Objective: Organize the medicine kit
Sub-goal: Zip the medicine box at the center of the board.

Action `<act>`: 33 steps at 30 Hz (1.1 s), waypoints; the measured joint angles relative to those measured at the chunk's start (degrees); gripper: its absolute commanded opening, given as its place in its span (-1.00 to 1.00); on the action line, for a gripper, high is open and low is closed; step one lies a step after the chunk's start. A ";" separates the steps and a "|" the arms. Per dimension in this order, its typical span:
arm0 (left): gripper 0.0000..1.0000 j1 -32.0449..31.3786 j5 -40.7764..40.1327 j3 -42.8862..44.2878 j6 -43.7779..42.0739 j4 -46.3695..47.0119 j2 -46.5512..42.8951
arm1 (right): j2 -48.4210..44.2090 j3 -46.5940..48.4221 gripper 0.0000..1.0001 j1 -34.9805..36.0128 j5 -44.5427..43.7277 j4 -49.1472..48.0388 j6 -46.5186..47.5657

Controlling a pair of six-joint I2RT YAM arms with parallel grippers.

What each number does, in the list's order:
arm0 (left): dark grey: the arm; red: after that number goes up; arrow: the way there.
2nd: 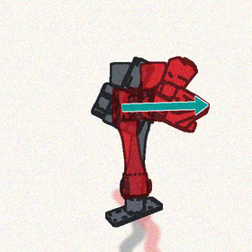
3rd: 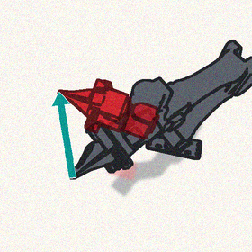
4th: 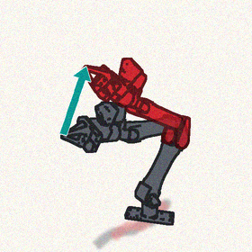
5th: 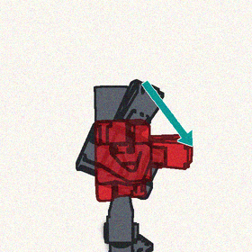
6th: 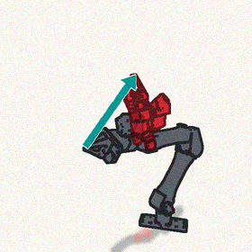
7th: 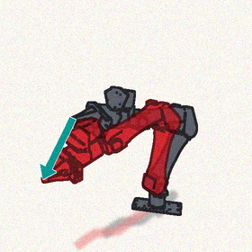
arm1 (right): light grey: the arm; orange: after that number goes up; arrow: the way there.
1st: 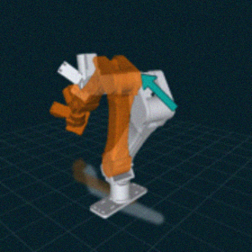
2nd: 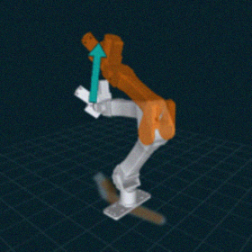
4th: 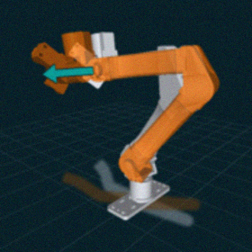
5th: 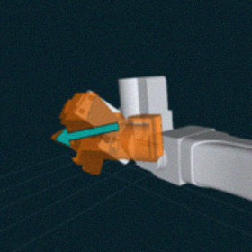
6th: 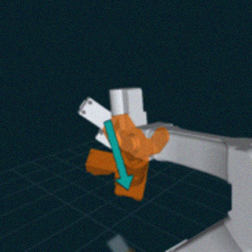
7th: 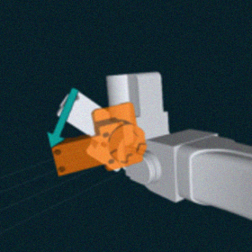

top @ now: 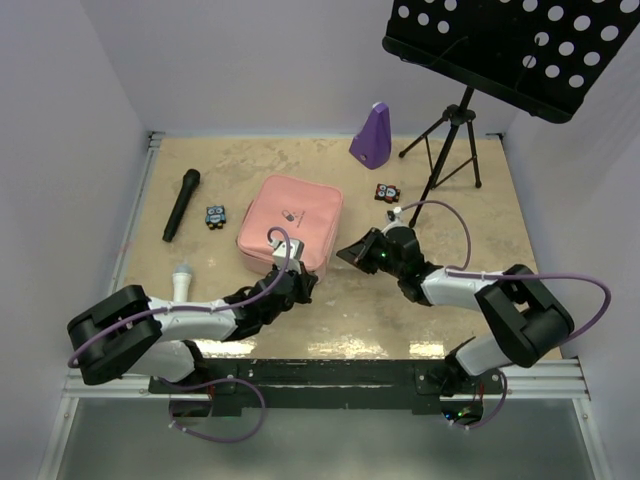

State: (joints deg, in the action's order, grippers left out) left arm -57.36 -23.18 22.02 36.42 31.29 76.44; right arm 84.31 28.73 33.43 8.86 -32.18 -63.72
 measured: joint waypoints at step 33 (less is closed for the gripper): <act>-1.00 0.74 0.00 1.11 -1.62 0.35 1.88 | 9.42 7.74 -1.00 4.17 8.20 -2.60 1.77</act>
State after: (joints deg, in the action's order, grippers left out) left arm -56.62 -23.18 23.14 34.81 31.64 78.32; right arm 93.73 36.47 37.60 17.06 -34.79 -61.95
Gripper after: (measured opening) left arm 0.019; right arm 0.036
